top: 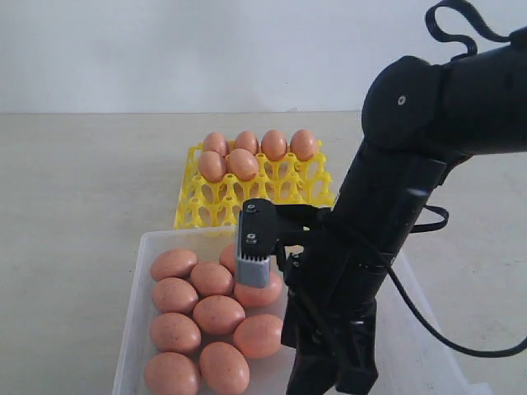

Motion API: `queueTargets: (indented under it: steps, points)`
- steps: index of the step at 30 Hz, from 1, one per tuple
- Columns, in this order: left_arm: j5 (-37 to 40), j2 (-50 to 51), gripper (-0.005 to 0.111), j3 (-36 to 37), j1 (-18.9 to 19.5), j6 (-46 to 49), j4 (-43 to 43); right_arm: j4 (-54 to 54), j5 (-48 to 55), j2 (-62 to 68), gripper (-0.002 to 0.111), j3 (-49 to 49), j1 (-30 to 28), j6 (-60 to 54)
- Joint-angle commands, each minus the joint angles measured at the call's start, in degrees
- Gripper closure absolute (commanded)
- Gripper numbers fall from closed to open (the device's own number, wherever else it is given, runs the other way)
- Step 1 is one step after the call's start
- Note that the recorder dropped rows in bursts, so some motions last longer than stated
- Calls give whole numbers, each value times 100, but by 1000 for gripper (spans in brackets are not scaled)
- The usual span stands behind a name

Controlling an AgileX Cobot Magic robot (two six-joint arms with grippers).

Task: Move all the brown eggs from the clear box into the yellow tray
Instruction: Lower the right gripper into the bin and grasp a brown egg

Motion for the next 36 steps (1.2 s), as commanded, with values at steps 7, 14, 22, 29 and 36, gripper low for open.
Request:
queueTargets:
  steps: [7, 14, 22, 29, 36]
  points:
    - [-9, -17, 103, 21, -37, 16, -16, -960, -1270, -23, 53, 30, 745, -168]
    - [-9, -17, 103, 21, -37, 16, -16, -1148, -2266, -23, 53, 30, 852, -134]
    - [-21, -17, 103, 21, -37, 16, -16, -1124, -2618, -23, 53, 30, 852, -134]
    - [-17, -17, 103, 21, -37, 16, -16, -1057, -2605, -11, 53, 30, 852, -134]
    - [-3, -17, 103, 21, -37, 16, -16, -1021, -2496, 360, 53, 30, 852, -134]
